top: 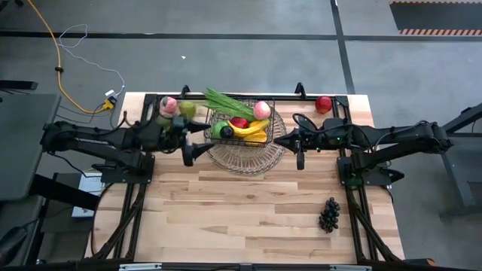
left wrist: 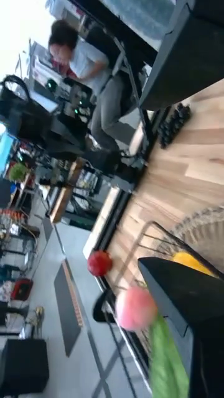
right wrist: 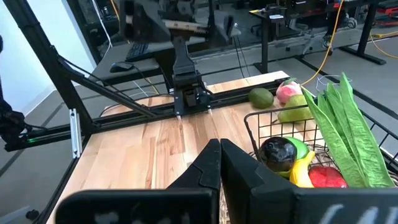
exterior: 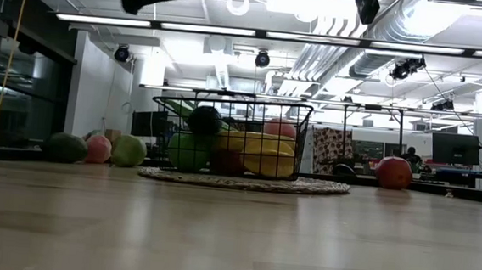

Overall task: Build produce basket
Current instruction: Put the pomegranate into the black wire basket

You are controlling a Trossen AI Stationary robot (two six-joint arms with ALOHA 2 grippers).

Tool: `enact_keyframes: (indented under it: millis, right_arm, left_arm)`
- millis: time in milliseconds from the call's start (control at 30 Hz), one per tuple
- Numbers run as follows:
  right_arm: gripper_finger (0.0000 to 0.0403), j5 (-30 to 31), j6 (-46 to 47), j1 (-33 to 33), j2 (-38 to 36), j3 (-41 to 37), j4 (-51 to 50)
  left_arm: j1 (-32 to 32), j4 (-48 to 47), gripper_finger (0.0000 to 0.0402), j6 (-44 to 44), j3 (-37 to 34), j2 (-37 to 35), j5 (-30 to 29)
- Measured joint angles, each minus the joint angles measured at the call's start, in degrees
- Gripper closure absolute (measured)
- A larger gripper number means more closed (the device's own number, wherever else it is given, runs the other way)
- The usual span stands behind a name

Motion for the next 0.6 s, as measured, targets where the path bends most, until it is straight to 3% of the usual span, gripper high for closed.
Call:
enact_keyframes:
  millis: [267,600]
  right_arm:
    - [0.0403,0.0,0.0,0.0,0.0,0.0,0.04]
    - [0.0403,0.0,-0.02,0.0,0.0,0.0,0.02]
  left_arm:
    - [-0.83,-1.04,0.0009,4.23,-3.33,-2.08,-1.64]
    - [-0.87,8.58,0.0009,15.69,-3.31,-2.08,2.8]
